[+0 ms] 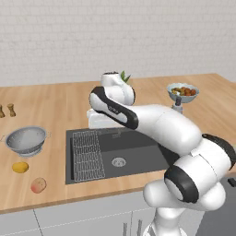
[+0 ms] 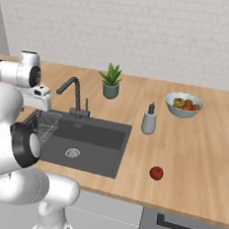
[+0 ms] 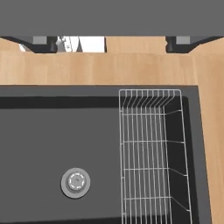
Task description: Put the colander in the sink, put the mango, peach, apple in the colander, and turn on the sink faucet and pour water over the colander.
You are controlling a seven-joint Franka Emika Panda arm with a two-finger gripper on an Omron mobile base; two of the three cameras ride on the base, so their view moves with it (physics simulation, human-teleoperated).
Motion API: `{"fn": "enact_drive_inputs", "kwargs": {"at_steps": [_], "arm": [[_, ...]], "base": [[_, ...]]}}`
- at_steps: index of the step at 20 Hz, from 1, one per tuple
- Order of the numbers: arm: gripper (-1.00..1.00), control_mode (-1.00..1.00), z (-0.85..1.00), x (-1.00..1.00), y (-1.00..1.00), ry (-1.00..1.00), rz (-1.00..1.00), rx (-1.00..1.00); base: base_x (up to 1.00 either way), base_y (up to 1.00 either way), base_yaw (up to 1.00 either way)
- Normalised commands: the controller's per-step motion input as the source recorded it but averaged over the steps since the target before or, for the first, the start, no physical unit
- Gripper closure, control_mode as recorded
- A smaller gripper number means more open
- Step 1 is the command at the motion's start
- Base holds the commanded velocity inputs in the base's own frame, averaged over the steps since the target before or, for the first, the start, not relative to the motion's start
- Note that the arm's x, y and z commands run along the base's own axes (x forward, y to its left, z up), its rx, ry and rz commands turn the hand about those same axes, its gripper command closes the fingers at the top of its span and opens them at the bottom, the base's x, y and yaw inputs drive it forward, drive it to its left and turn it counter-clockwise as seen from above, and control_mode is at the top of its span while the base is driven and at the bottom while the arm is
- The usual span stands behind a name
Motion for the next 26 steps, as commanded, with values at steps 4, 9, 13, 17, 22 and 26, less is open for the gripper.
{"fn": "enact_drive_inputs", "kwargs": {"at_steps": [4,9,13,17,22,26], "arm": [[-1.00,-1.00,-0.03,0.02,0.86,0.01,-0.04,0.00],[-1.00,-1.00,-0.05,0.07,0.83,0.03,0.00,-0.03],[-1.00,-1.00,-0.14,0.24,0.73,0.00,-0.02,-0.05],[-1.00,-1.00,-0.07,0.33,0.47,0.00,-0.08,-0.02],[-1.00,-1.00,-0.04,0.64,0.42,0.00,-0.02,0.00],[-1.00,-1.00,-0.07,0.57,0.52,0.00,-0.03,-0.01]], "base": [[0.00,0.00,0.00],[0.00,0.00,0.00],[0.00,0.00,0.00],[0.00,0.00,0.00],[0.00,0.00,0.00],[0.00,0.00,0.00]]}}
